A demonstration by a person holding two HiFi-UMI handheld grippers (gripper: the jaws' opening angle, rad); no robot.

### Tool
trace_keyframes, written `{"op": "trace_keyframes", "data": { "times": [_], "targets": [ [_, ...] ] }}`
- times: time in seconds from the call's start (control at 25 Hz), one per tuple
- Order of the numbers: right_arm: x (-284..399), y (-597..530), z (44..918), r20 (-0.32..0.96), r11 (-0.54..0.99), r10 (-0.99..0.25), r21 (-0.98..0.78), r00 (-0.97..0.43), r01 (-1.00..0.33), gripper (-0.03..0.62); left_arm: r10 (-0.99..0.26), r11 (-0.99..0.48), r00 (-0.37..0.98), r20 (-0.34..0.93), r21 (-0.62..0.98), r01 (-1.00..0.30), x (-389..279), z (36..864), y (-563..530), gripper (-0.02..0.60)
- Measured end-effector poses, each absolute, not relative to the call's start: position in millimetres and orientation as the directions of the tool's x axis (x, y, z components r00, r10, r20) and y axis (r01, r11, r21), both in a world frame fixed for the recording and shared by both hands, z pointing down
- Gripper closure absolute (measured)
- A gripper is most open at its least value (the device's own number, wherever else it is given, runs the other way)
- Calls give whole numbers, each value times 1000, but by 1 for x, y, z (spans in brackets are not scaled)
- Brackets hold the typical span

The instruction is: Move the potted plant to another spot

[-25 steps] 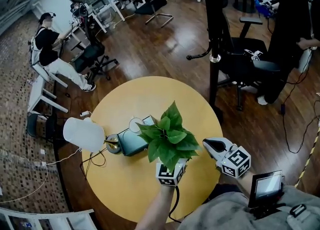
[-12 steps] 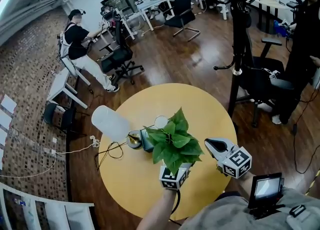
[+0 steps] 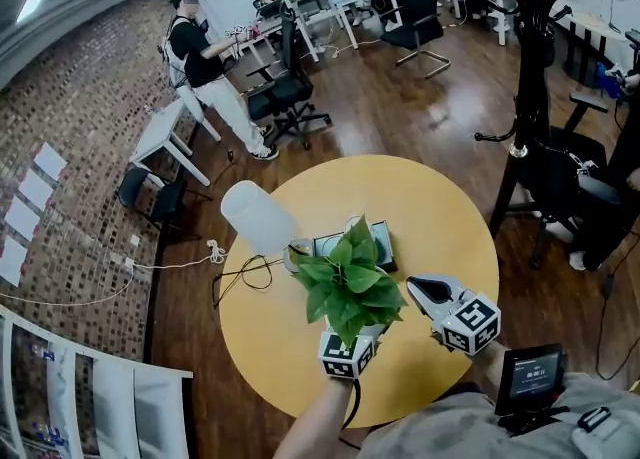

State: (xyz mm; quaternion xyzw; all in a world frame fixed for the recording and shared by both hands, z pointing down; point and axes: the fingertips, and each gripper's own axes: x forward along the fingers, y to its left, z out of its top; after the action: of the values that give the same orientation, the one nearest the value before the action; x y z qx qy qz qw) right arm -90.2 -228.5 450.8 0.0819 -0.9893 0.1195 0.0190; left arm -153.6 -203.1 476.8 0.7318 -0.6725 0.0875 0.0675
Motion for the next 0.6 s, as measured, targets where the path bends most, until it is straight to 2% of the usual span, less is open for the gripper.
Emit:
{"op": "trace_keyframes", "data": {
  "times": [0.28, 0.6],
  "targets": [
    [-118, -214, 454, 73, 963, -120, -232, -990, -133, 593, -972, -54, 50, 232, -14, -998, -180, 483, -188, 57],
    [-184, -156, 456, 105, 947, -215, -222, -971, -233, 594, -961, -149, 147, 235, 9, -989, -247, 490, -136, 57]
  ]
}}
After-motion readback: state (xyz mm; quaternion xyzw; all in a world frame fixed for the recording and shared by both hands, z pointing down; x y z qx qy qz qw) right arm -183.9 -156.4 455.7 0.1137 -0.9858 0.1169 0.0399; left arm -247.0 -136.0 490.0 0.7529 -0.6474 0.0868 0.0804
